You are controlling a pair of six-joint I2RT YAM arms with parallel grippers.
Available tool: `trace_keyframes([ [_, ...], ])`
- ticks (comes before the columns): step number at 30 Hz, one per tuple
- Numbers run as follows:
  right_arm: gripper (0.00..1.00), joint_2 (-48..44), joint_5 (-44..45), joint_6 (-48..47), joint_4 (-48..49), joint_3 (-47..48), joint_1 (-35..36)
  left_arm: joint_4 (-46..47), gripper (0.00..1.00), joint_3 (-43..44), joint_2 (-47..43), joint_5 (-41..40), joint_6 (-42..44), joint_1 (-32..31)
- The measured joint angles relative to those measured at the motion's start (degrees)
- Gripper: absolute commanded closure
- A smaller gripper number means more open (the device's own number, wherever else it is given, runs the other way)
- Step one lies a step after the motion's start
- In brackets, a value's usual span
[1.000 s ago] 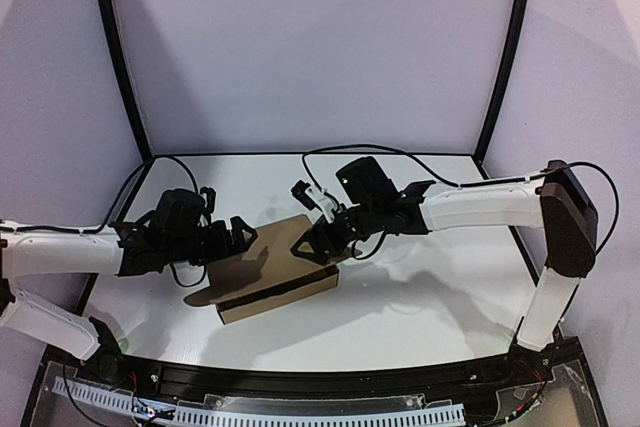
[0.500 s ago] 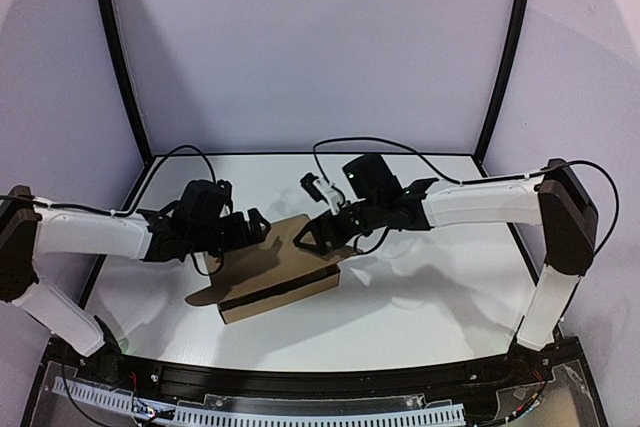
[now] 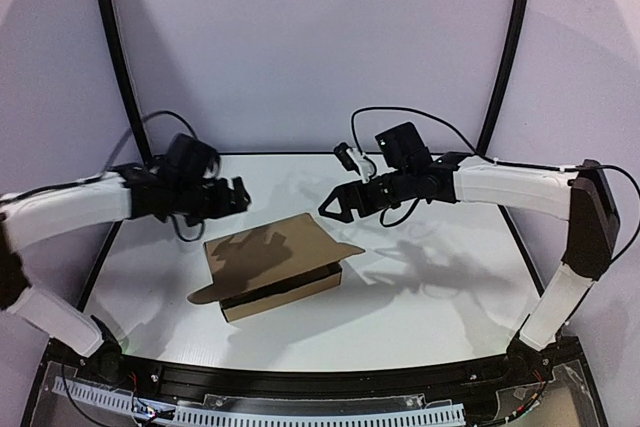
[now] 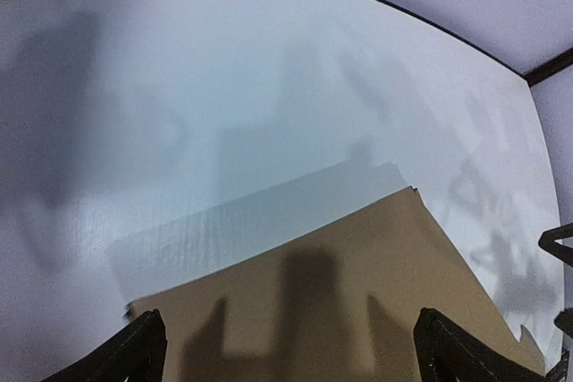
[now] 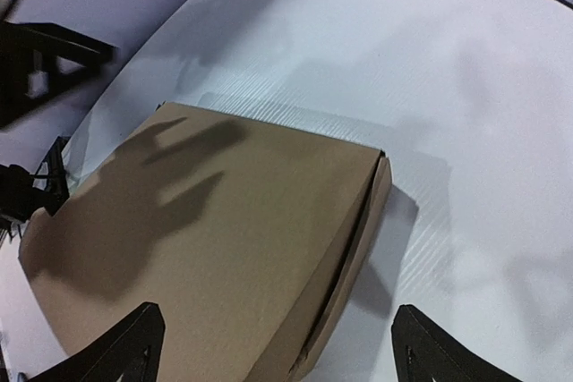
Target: Fold the paper box
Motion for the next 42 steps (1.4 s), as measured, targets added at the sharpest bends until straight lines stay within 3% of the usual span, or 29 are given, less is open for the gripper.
trace_keyframes([
  [5,0.08,-1.2,-0.6,0.7,-4.5,0.0,-0.1,-12.9,0.01,-3.7,-16.6,-2.3,-8.2,0.0],
  [8,0.08,-1.1,-1.4,1.8,-6.6,-0.1,-0.1,-14.0,0.01,-14.5,-26.4,1.9,-14.5,0.1],
  [12,0.09,-0.4,-3.1,3.2,-8.2,-0.1,-0.1,-10.2,0.01,-28.7,-34.1,10.5,-22.7,0.1],
  [17,0.11,2.3,-6.6,5.8,-8.4,-0.5,-0.1,-0.3,0.01,-38.0,-40.4,16.6,-30.4,0.1],
  [21,0.14,3.4,-9.4,7.9,-8.0,-1.3,-0.1,10.4,0.01,-44.1,-40.5,19.8,-35.1,0.1],
  [30,0.23,3.6,-13.4,10.8,-6.2,-1.6,-0.1,29.2,0.06,-45.1,-30.2,24.2,-37.9,0.1],
  [42,0.32,3.9,-14.0,12.8,-5.0,-1.6,-0.6,34.1,0.09,-45.0,-25.3,31.5,-37.5,0.1],
])
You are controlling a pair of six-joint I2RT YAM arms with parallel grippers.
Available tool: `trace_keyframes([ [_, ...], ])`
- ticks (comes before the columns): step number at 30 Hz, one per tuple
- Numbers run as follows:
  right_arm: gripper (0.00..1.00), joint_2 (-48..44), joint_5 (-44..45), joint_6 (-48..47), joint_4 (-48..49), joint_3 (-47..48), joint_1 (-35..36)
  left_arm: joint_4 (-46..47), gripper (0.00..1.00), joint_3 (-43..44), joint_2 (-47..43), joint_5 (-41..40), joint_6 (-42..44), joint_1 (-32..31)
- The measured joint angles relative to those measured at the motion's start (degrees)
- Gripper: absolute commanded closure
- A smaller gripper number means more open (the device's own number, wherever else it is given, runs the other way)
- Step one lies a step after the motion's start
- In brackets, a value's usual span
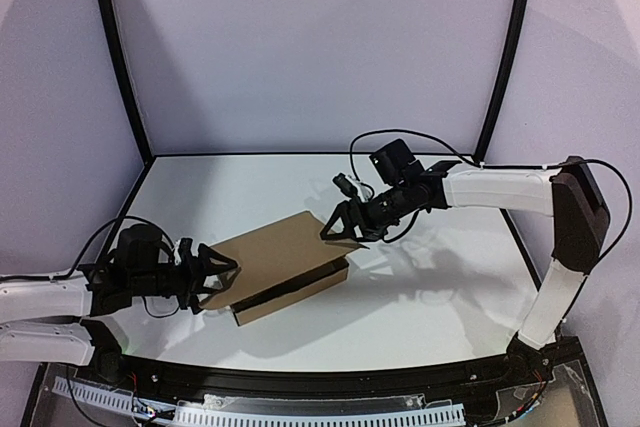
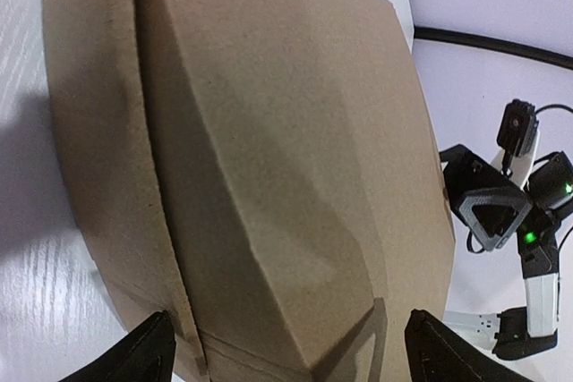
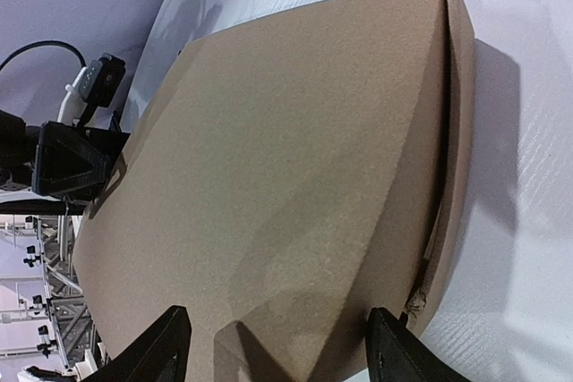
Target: Fold the paper box
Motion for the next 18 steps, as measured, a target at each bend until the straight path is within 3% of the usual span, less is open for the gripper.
trace_keyframes([
  [10,0.36,0.3,-0.4,0.4,0.9,-0.3,-0.1,-7.1,0.07,4.0,-4.6,4.2,2.3,0.0],
  [18,0.39,0.3,-0.7,0.4,0.9,-0.3,-0.1,-10.9,0.07,5.6,-0.4,7.4,5.0,0.0],
])
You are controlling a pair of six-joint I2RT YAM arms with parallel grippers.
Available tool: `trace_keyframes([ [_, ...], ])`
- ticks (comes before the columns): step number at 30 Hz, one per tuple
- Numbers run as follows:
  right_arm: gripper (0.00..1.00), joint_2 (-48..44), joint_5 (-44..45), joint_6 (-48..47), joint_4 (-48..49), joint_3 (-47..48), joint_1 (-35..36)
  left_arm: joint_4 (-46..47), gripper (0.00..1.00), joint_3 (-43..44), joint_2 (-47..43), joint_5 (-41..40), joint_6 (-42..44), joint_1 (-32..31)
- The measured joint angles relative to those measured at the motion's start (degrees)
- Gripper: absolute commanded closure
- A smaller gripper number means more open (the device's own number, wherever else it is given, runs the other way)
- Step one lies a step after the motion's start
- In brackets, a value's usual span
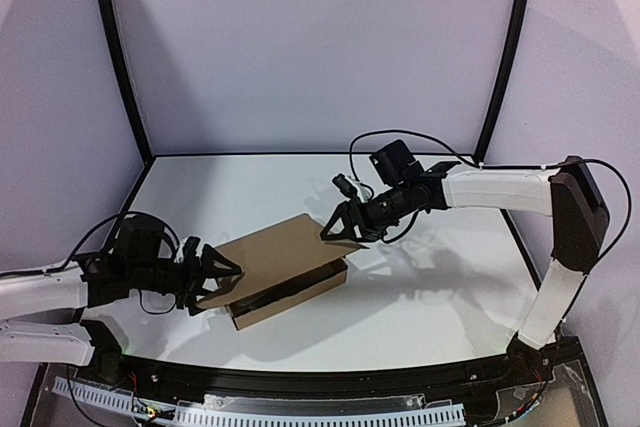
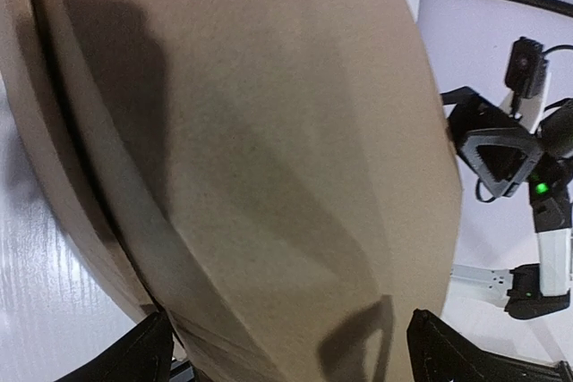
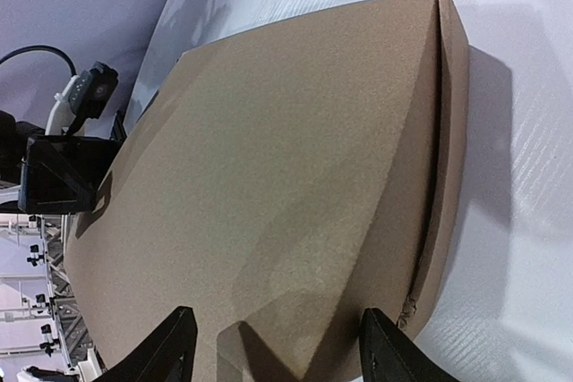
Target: Fold the paper box
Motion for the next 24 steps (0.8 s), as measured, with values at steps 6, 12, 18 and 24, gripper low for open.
trace_keyframes([
  [6,0.42,0.1,0.1,-0.2,0.0,0.0,0.0,2.9,0.11,0.7,4.4,2.2,0.6,0.0],
  [12,0.45,0.5,1.5,-0.8,-0.1,0.0,-0.7,8.4,0.19,0.7,8.7,4.6,-0.5,0.0],
  [18,0.48,0.5,2.3,-1.2,0.0,-0.9,-0.7,8.4,0.26,1.2,10.5,4.5,0.4,0.0],
  [24,0.53,0.8,3.7,-1.2,0.0,-2.0,-0.6,3.3,0.36,5.3,13.9,2.7,3.5,0.0],
])
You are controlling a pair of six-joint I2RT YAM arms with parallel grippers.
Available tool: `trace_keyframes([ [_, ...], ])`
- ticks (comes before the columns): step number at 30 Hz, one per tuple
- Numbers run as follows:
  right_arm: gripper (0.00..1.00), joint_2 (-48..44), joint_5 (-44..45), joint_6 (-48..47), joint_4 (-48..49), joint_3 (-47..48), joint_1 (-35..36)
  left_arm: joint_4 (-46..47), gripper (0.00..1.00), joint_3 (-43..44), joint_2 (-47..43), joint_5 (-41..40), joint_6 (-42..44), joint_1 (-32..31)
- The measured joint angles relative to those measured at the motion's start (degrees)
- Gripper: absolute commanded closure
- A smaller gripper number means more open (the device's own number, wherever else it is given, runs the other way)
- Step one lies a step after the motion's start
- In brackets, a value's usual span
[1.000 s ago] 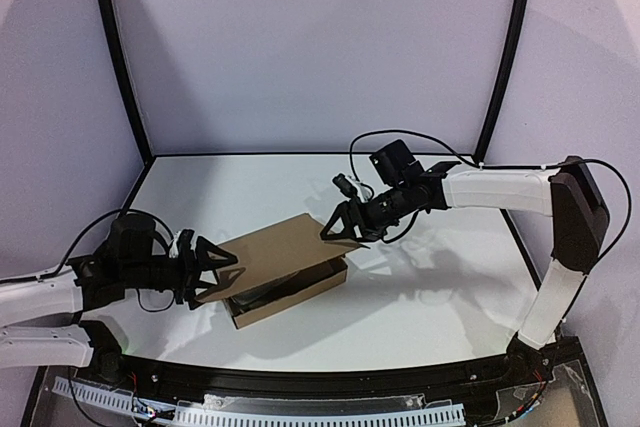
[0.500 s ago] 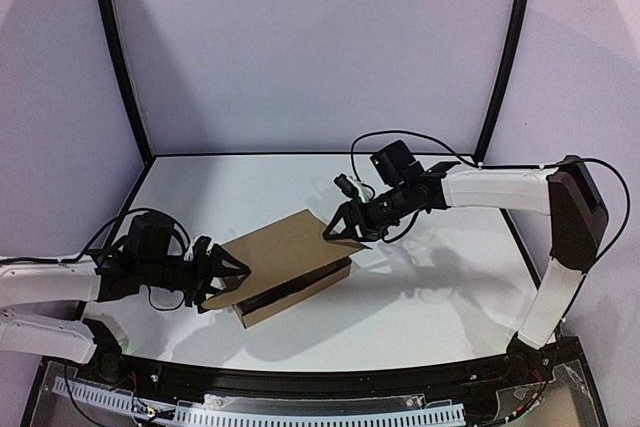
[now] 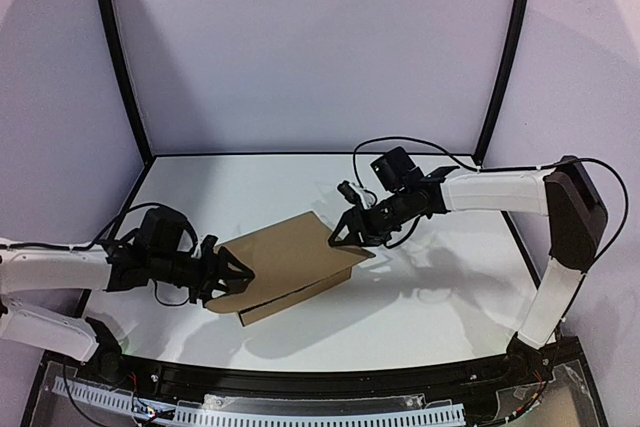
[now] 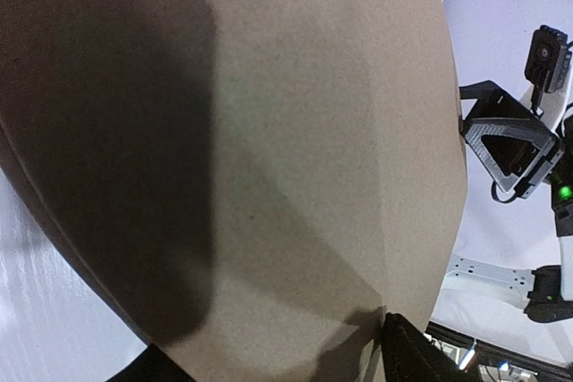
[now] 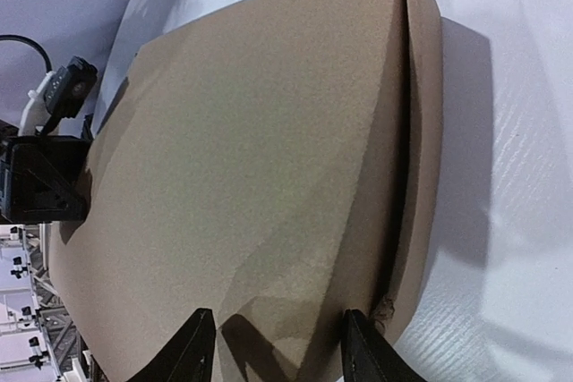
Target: Fold the paper box
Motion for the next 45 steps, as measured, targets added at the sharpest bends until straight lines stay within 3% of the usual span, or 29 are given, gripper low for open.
trace_keyframes([
  [11,0.56,1.0,6.7,-1.5,2.7,-2.3,1.0,-4.4,0.41,7.1,9.3,0.7,5.3,0.0],
  [15,0.56,1.0,8.4,-2.5,3.1,-2.3,1.3,-9.4,0.33,9.9,10.0,-0.6,7.6,0.0],
  [20,0.56,1.0,10.9,-3.2,2.9,-1.8,2.2,-22.4,0.23,15.7,7.2,-6.4,12.1,-0.2],
  [26,0.56,1.0,13.0,-3.8,2.6,-1.6,2.5,-35.6,0.19,19.6,0.4,-14.1,15.4,-0.2],
  [32,0.48,1.0,13.4,-4.4,2.8,-1.6,2.5,-42.7,0.05,19.7,-3.3,-19.6,15.1,-0.2],
  [40,0.41,1.0,15.9,-5.9,1.8,-0.7,2.7,-35.8,0.06,17.1,0.8,-20.9,13.1,-0.2],
  [45,0.37,1.0,19.3,-6.8,-0.4,0.2,2.7,-31.2,0.18,15.0,6.9,-20.3,12.0,-0.2],
])
